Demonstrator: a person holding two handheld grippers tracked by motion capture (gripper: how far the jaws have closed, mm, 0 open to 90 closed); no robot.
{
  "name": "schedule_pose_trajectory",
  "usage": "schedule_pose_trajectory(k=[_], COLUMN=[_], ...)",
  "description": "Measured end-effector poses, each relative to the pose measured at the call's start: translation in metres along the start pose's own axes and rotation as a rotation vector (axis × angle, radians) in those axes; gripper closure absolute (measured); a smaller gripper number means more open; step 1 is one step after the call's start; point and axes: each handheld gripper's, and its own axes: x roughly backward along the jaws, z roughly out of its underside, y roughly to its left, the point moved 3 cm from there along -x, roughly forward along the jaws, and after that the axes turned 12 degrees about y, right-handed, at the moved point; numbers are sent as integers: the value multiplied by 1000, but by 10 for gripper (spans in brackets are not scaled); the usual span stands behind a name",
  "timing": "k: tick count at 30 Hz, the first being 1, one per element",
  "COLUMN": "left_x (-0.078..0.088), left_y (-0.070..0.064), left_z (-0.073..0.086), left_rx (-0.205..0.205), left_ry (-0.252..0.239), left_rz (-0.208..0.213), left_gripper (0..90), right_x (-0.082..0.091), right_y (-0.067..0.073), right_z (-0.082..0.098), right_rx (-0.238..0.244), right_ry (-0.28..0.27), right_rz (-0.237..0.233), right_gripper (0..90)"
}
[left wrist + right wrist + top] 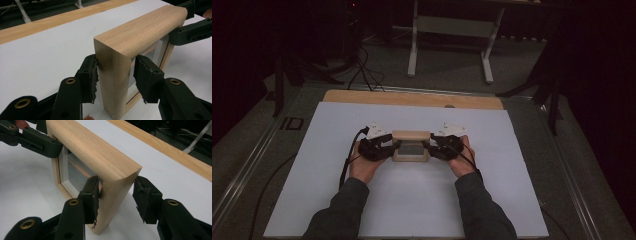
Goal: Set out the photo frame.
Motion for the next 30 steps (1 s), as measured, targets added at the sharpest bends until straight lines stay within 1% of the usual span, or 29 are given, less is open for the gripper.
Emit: schedule_pose_trajectory(k=[7,11,14,17,20,24,25,30], left_x=[-4,-9,-10,-13,-16,-18,-18,-19], left_y=[2,2,3,5,5,5,6,8], left_z=[-1,0,0,1,2,2,2,2], left_rx=[17,15,16,27,26,26,25,11], left_ry=[11,30,35,42,55,56,57,60], left_rz=[1,-6,-5,5,10,16,28,41], left_gripper=[533,527,524,524,524,523,523,524], right_x=[-3,-6,-7,-9,-11,-12,-12,-12], right_y=[-3,-5,-6,-8,-9,-10,-11,-10], right_z=[-2,-2,-1,0,0,1,2,2], right_rx=[-26,-53,-64,-81,-94,-109,-116,-119], right_ry=[0,0,6,10,17,21,20,20], right_rz=[-8,-21,-25,-29,-30,-31,-34,-37], right_gripper=[552,551,553,559,569,581,579,569])
